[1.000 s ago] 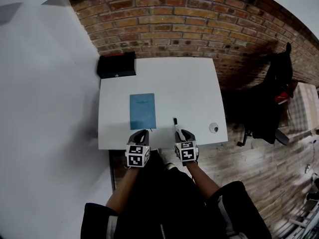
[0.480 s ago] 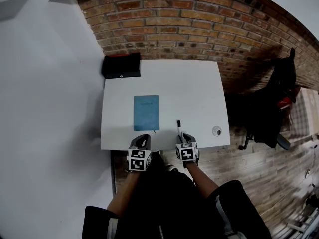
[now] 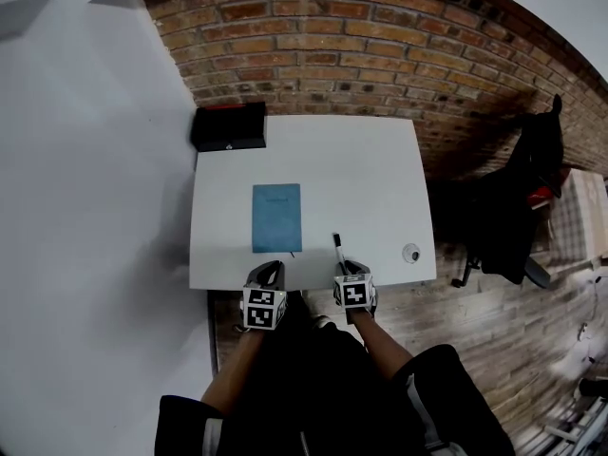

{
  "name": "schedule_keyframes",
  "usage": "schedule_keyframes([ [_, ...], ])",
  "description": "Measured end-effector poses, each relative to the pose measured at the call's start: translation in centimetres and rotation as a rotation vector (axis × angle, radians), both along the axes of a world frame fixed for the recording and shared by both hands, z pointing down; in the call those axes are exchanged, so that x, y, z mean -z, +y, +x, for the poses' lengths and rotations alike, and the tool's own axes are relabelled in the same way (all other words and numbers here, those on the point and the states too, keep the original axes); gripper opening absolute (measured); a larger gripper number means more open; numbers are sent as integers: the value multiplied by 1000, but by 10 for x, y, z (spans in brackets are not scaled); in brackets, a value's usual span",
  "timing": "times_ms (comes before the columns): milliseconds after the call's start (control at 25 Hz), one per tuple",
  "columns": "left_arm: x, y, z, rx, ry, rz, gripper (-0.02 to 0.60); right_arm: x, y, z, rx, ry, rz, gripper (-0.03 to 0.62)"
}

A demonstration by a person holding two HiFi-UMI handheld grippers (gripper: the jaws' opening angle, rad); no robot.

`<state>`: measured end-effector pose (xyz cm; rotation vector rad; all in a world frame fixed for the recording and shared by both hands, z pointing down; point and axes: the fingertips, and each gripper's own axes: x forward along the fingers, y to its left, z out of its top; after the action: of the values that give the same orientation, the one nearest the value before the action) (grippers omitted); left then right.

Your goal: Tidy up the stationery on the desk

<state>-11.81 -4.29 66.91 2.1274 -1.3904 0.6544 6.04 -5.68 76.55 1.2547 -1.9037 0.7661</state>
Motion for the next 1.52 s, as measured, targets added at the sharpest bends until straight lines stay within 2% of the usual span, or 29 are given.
schedule_keyframes([
  [480,4,-17,5,-10,26,20,28,21,-14,0,-73,-76,16,81],
  [880,8,-59,2,-23,54,34,28,53,-53,-16,-176,-204,36,80],
  [1240,11,-103,-6,-53,72,36,28,60,-86,-37,-189,-212,36,81],
  [1520,8,-113,-10,-80,92,19,28,56,-98,-53,-201,-216,19,80],
])
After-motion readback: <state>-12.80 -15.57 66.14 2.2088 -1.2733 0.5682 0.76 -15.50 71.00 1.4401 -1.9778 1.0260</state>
